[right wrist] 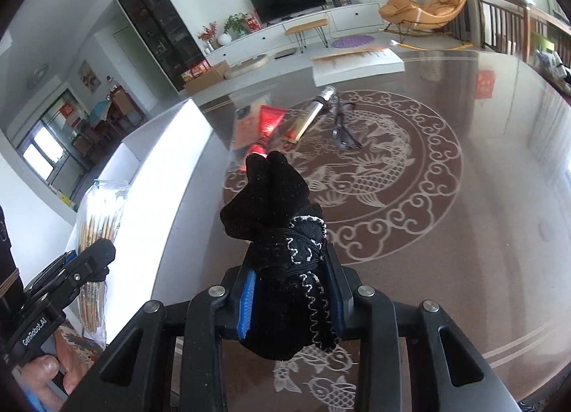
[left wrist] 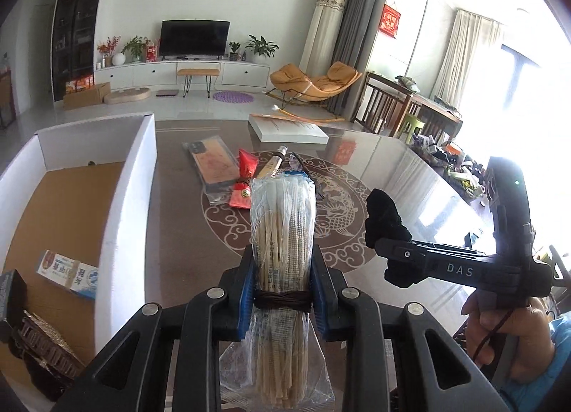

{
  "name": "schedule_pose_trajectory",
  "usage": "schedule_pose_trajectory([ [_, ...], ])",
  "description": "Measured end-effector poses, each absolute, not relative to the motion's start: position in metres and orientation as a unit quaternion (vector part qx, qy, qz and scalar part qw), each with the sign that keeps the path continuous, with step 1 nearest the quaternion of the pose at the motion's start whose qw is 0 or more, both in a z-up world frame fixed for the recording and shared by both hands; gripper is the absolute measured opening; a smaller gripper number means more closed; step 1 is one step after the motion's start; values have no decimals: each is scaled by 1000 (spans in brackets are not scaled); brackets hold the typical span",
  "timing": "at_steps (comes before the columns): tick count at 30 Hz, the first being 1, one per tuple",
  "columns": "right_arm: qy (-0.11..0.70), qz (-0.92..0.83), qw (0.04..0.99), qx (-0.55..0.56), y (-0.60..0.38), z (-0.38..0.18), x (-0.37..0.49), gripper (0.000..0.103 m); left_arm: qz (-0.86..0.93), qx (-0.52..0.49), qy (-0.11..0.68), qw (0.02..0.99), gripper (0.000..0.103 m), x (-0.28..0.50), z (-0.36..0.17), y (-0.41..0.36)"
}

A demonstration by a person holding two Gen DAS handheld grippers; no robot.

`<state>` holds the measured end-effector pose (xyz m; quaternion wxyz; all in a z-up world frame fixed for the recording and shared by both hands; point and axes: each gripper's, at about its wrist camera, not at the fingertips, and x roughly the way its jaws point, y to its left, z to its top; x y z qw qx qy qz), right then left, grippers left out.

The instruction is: Organize objects

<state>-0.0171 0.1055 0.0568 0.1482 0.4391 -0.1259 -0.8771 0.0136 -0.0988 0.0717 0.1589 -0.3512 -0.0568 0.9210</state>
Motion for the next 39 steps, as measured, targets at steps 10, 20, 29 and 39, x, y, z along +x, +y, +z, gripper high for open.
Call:
schedule_pose_trajectory([
  [10, -66, -837, 352, 414, -67, 113, -15, 34, 925, -367, -94, -38, 27, 20, 75, -268],
  [20, 0, -812, 380, 443, -170, 75, -20, 57, 889, -419, -125, -137, 73, 18, 24, -323],
  [29, 18, -915, 197, 352, -23, 40, -30, 98, 920, -374, -107, -52, 74, 15, 57, -248],
  [39, 51, -919, -38, 389, 135, -30, -41, 98, 891, -419, -59, 161, 102, 1, 26, -51],
])
